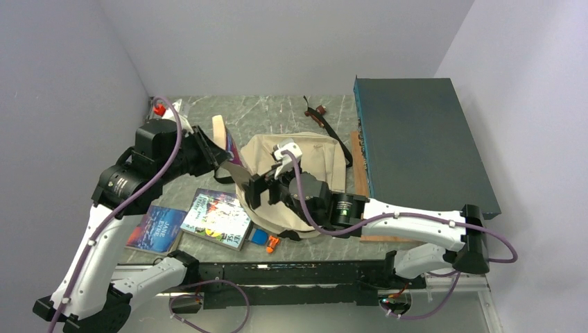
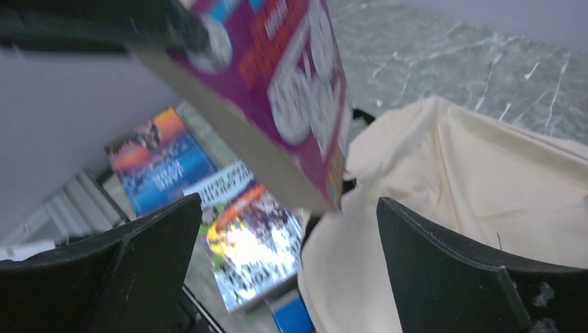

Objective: Pack the student bag
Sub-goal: Pick up the book from the center of the board.

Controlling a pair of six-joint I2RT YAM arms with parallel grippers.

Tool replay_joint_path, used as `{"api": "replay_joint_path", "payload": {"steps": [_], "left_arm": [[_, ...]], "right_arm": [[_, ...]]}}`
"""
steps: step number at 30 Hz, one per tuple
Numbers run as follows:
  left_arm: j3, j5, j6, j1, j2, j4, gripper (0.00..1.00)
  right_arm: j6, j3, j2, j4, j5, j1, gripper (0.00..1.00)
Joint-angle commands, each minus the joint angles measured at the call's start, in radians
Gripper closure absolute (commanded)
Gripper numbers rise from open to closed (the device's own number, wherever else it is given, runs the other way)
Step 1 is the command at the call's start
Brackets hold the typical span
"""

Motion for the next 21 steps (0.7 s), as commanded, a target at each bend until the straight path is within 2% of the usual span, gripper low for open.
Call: {"api": "replay_joint_path", "payload": {"steps": [1, 8, 10, 12, 13, 14, 16, 17, 18, 19, 21], "left_arm": [[-0.019, 0.184, -0.109, 0.003, -0.001, 0.172, 1.00], [-0.056, 0.238, -0.154, 0.004, 0.007, 0.200, 1.00], [-0.066, 0.263, -0.171, 0.003, 0.010, 0.209, 1.00], [-0.081, 0.284, -0.195, 0.003, 0.010, 0.223, 1.00], [-0.090, 0.289, -0.203, 0.003, 0.009, 0.225, 1.00], [-0.094, 0.290, -0.207, 0.003, 0.011, 0.223, 1.00], [-0.091, 0.294, -0.196, 0.005, 0.014, 0.217, 1.00], [-0.075, 0.308, -0.170, 0.011, 0.021, 0.209, 0.95], [-0.025, 0.336, -0.128, 0.025, 0.036, 0.186, 0.67], [0.012, 0.344, -0.065, 0.045, 0.054, 0.134, 0.55], [0.140, 0.281, 0.061, 0.080, 0.074, 0.008, 0.20]], "right_arm": [[0.020, 0.109, 0.090, 0.112, 0.088, 0.000, 0.00], [-0.111, 0.154, 0.207, 0.168, 0.200, 0.040, 0.00], [-0.161, 0.174, 0.249, 0.176, 0.296, 0.064, 0.00], [-0.217, 0.208, 0.304, 0.175, 0.457, 0.092, 0.07], [-0.244, 0.218, 0.325, 0.185, 0.545, 0.107, 0.16], [-0.274, 0.215, 0.339, 0.209, 0.615, 0.115, 0.29], [-0.290, 0.179, 0.325, 0.267, 0.625, 0.121, 0.78], [-0.273, 0.158, 0.307, 0.264, 0.604, 0.120, 0.94], [-0.250, 0.143, 0.284, 0.254, 0.577, 0.116, 1.00], [-0.232, 0.131, 0.260, 0.239, 0.540, 0.114, 1.00], [-0.197, 0.109, 0.190, 0.216, 0.435, 0.110, 1.00]]}}
